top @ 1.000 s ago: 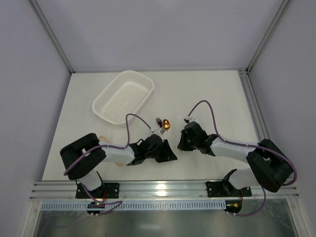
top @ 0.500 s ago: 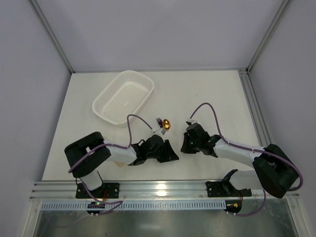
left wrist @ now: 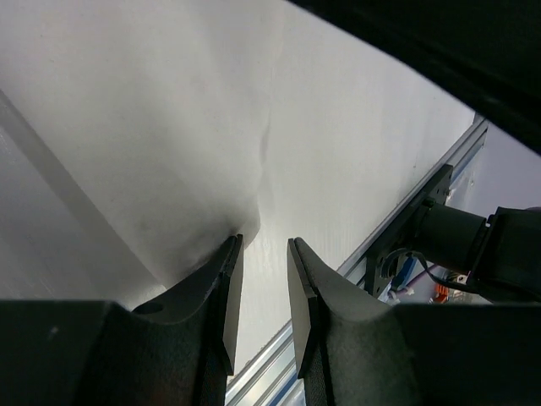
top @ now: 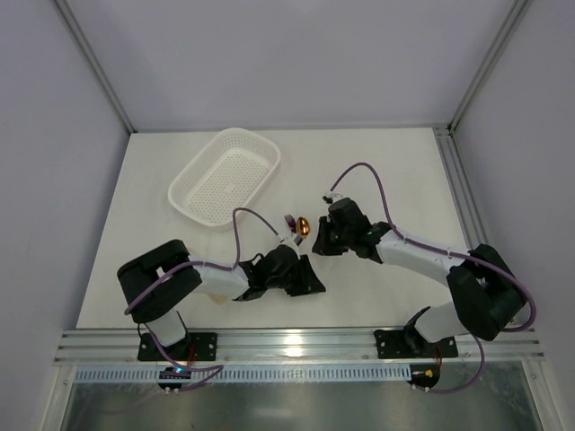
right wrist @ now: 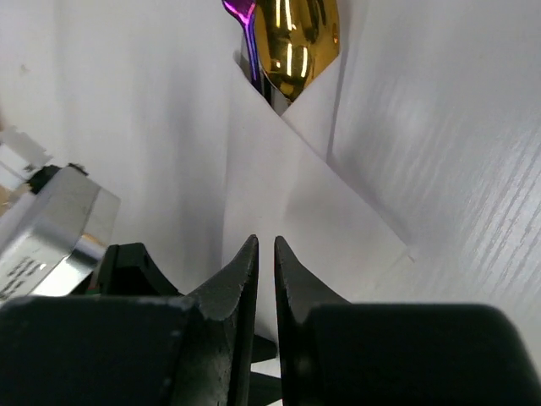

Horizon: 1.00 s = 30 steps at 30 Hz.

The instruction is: Place the utensils on the paper napkin and roll it up

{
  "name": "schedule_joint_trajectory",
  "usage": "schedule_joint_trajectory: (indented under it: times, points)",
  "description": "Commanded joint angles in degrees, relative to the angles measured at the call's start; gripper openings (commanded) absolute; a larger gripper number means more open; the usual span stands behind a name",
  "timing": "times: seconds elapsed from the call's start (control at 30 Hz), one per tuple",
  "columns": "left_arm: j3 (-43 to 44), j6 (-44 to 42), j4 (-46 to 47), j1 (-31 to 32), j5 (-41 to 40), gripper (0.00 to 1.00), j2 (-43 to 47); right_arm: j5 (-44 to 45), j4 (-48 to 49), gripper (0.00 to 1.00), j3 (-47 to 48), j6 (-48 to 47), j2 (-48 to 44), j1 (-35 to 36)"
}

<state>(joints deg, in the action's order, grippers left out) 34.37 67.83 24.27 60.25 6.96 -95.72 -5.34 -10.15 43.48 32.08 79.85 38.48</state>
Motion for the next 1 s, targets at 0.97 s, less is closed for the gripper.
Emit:
schedule_joint_trajectory:
  times: [0.97]
  points:
    - [-1.1, -5.0, -8.9, 0.2, -1.6, 0.35, 11.4, 3.1, 9.8, 0.13, -17.4, 10.6, 0.7, 1.5]
